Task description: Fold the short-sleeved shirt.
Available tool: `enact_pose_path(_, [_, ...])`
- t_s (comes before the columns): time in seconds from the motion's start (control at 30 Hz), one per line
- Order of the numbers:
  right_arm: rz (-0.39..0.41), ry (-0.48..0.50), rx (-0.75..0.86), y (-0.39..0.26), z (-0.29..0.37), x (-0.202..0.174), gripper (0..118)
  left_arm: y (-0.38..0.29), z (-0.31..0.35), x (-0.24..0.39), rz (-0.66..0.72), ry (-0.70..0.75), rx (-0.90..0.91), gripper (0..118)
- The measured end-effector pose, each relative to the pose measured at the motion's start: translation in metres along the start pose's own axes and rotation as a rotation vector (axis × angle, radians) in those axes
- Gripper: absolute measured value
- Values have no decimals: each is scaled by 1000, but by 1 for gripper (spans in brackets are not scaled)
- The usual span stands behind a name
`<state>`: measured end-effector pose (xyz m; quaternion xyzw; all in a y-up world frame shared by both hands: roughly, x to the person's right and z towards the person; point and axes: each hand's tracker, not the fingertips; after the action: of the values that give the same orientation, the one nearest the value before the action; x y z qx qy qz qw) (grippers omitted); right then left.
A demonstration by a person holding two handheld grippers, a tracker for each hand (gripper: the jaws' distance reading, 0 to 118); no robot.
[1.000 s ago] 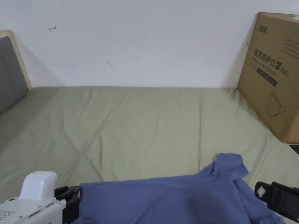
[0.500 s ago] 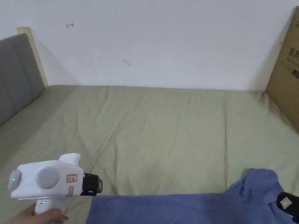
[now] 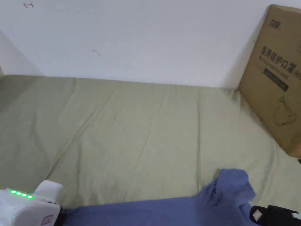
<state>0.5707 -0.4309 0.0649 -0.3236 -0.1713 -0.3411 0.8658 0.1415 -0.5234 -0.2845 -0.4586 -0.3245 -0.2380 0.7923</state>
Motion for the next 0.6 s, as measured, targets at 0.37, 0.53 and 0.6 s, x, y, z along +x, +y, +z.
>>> enact_pose_path(0.37, [6,-225,-182,117,-143,72,117,-1,50,-22,292,-132,133,4])
enact_pose_path(0.53, [82,-354,-295,109,-190,79,93,-2,54,-12,278,-108,126,4])
enact_pose_path(0.6, [189,-423,-286,99,-188,68,78,-2,49,-17,283,-106,114,4])
